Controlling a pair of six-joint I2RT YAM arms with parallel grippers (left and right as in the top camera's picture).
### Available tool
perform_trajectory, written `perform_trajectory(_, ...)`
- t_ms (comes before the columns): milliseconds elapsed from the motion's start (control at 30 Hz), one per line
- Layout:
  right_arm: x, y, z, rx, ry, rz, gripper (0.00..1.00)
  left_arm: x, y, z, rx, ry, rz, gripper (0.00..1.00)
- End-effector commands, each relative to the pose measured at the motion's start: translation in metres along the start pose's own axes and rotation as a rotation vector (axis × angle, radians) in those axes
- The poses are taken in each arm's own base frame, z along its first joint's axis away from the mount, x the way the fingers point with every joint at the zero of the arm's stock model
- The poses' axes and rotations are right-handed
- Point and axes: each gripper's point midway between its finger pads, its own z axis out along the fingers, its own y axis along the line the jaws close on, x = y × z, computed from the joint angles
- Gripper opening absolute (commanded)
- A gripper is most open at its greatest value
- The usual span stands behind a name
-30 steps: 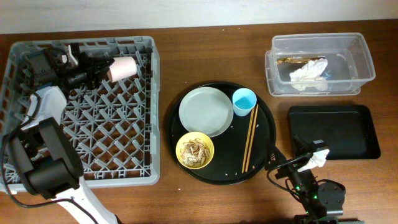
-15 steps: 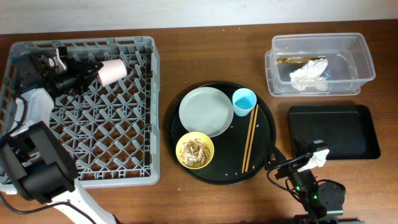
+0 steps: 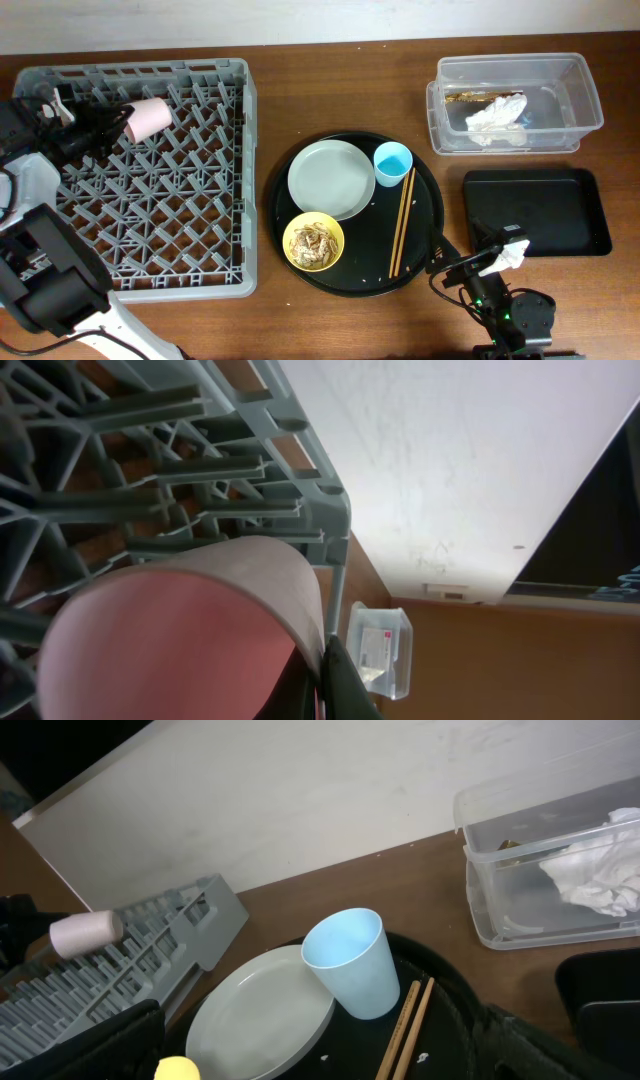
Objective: Sort waste into correct bins and load items into the dishwasher rack
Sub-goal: 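Carry the pink cup with the left gripper to the rack's back-left, then lower the pink cup upside down into the rack and release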
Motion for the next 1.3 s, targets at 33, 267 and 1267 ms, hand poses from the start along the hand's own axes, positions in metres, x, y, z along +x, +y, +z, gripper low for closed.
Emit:
perform_trajectory(33, 0.002, 0.0, 0.0, -0.004, 0.007, 0.007, 0.99, 0.0, 0.081, -0.004, -0.306, -0.074, -0.075, 0.01)
perform_trajectory(267, 0.002, 0.0, 0.0, -0.004, 0.007, 0.007, 0.99, 0.003, 0.103, -0.012, -0.43, -0.08, -0.058, 0.11)
perform_trajectory(1267, 0.003, 0.0, 0.0, -0.004, 0.007, 0.007, 0.99, -0.012, -0.01, -0.019, 0.198, -0.011, 0.296, 0.0)
